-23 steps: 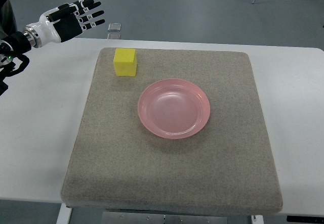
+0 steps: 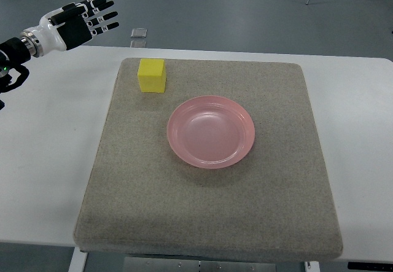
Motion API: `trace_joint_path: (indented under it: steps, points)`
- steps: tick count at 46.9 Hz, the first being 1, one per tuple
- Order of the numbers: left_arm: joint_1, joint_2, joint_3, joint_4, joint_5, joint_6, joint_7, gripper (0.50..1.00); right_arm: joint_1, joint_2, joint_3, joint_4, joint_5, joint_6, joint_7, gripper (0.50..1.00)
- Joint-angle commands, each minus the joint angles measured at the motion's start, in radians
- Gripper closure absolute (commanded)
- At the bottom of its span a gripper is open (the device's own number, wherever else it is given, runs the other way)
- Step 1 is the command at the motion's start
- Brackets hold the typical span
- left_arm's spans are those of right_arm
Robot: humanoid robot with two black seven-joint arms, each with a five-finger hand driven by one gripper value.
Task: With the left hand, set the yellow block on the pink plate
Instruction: 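Move the left hand forward toward the yellow cube, then lower the left hand onto the yellow cube and close fingers around it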
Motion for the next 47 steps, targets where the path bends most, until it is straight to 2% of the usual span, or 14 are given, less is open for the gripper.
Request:
trace_joint_path:
  steps: [1,13,17,21,29,33,47]
  points:
    - [0.000,0.001,0.000,0.004,0.000,0.000,0.000,0.504,0.000,0.000,0.000,0.001,0.000,0.000,0.000,0.576]
    - [-0.007,0.007,0.011,0.018,0.012,0.000,-0.003,0.506,0.000,0.000,0.000,-0.001,0.000,0.000,0.000,0.576]
    - [-0.014,0.007,0.009,0.024,0.107,0.000,-0.023,0.506,0.000,0.000,0.000,-0.001,0.000,0.000,0.000,0.576]
    - [-0.034,0.006,0.006,0.021,0.291,0.000,-0.083,0.506,0.000,0.000,0.000,0.001,0.000,0.000,0.000,0.576]
    - [-0.065,0.004,0.000,0.010,0.661,0.000,-0.277,0.506,0.000,0.000,0.000,-0.001,0.000,0.000,0.000,0.576]
    - [-0.086,0.002,0.000,-0.010,0.845,0.000,-0.323,0.506,0.000,0.000,0.000,-0.001,0.000,0.000,0.000,0.576]
    - [-0.122,0.002,0.011,-0.180,1.474,0.000,-0.397,0.506,0.000,0.000,0.000,0.001,0.000,0.000,0.000,0.576]
